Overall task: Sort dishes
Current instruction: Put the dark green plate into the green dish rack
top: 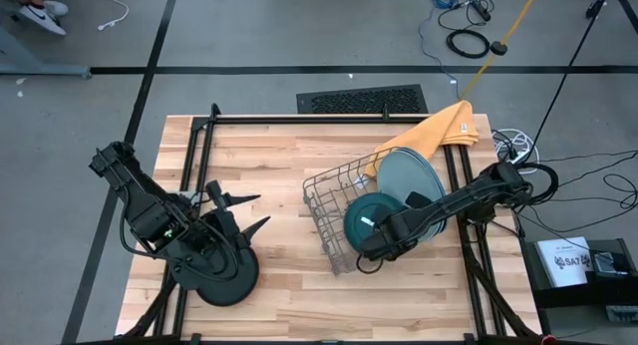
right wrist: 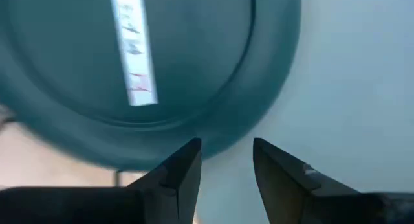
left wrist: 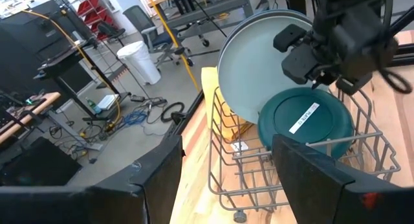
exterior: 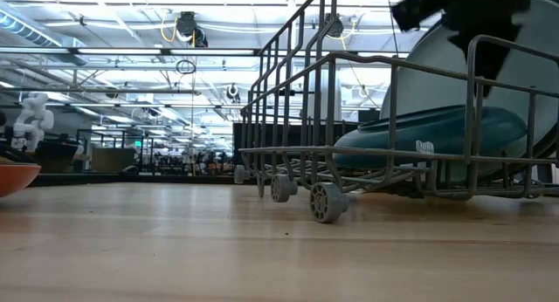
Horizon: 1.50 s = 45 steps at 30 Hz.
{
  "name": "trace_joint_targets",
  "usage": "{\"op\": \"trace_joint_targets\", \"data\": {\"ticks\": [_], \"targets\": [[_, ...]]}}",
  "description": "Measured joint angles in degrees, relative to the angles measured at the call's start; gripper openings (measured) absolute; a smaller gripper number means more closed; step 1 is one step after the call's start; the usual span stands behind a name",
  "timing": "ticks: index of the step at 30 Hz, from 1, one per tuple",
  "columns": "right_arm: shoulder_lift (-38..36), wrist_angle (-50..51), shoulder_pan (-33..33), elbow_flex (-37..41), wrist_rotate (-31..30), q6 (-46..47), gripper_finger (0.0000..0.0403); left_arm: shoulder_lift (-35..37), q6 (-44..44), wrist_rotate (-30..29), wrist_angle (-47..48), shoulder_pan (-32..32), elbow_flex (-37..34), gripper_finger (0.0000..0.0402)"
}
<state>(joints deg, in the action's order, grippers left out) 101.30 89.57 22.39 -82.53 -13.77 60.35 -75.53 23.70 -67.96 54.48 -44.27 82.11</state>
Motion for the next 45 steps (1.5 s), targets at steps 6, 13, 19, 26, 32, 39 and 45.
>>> {"op": "trace_joint_targets", "data": {"ticks": [6, 13, 19, 26, 32, 39, 45], "targets": [[-0.4, -0.3, -1.2, 5.2, 1.0, 2.8, 0.0107, 0.0, 0.0, 0.0, 0.0, 0.0, 0.0, 0.0240], [-0.5, -9.1, -2.2, 6.2, -1.5, -3.9, 0.0080, 0.0, 0.0, 0.2, -0.2, 1.3, 0.0, 0.0240], [-2.8, -15.7, -1.9, 6.3, -6.7, -5.1, 0.0086, 0.0, 0.0, 0.3, -0.1, 1.2, 0.0, 0.0240], [-8.1, -21.7, -0.2, 6.2, -12.9, -6.7, 0.0091, 0.0, 0.0, 0.9, 0.0, 1.2, 0.0, 0.0240], [-12.9, -26.6, 1.8, 6.2, -15.8, -9.8, 0.0091, -0.4, 0.3, 2.7, 0.0, 2.5, 0.0, 0.0240], [-13.6, -23.2, 3.1, 6.1, -8.5, -12.2, 0.0091, -4.3, -0.7, 10.6, 0.0, 8.9, 0.0, 0.0240], [-13.5, -24.6, 5.2, 6.1, -9.0, -16.8, 0.0107, -11.9, -11.8, 24.2, -9.0, 16.7, 0.0, 0.0240]]}}
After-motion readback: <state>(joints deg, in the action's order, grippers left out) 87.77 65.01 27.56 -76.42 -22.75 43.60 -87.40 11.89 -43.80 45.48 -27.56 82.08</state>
